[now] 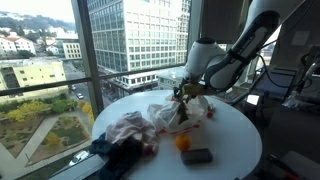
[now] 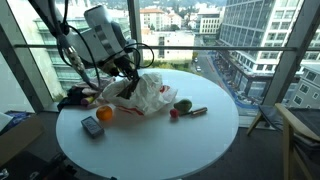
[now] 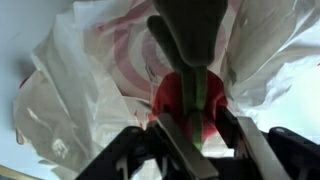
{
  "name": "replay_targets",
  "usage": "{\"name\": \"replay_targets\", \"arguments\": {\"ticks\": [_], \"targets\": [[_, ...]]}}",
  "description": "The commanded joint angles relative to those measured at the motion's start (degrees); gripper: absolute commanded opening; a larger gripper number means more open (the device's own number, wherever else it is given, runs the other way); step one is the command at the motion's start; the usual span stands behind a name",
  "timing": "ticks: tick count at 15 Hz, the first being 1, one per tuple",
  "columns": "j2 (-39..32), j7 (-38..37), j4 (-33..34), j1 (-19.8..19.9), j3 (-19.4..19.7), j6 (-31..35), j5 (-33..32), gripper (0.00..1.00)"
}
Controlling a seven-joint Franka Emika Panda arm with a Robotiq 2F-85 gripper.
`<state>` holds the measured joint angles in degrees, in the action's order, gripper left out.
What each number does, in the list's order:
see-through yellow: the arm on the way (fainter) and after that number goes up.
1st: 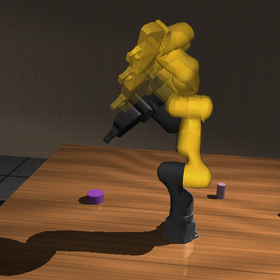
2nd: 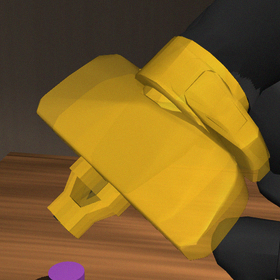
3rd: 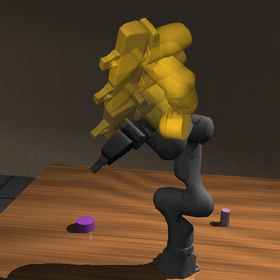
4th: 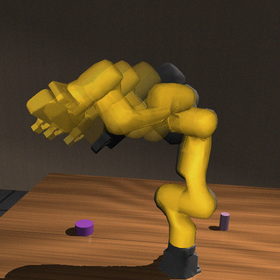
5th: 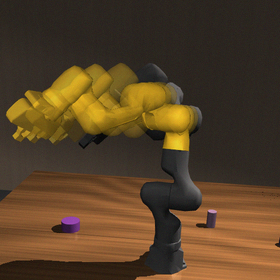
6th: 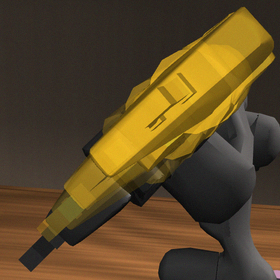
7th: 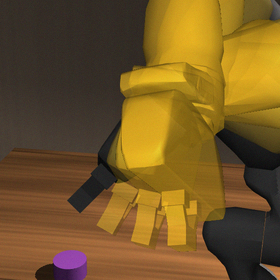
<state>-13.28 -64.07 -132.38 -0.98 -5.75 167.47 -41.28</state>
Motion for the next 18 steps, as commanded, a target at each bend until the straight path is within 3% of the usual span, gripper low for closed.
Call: {"name": "replay_targets", "arguments": {"ticks": [1, 3, 4, 7, 10, 14, 18], "targets": [[7.75, -9.73, -4.92, -4.68, 2.70, -4.70, -9.13, 0.83], [11.04, -12.96, -8.45, -5.23, 1.47, -9.03, -9.88, 0.98], [11.86, -11.29, -10.33, -5.12, 0.22, -10.44, -6.74, 1.00], [11.91, -2.04, -15.31, -5.07, -2.38, -9.86, 4.55, 1.00], [8.69, 6.41, -16.73, -4.86, -4.27, -5.87, 11.68, 1.00], [2.72, 15.05, -14.53, -3.89, -5.90, -3.21, 17.09, 1.00], [-4.54, 25.92, -11.89, -1.00, -10.25, -1.74, 26.25, 1.00]]}}
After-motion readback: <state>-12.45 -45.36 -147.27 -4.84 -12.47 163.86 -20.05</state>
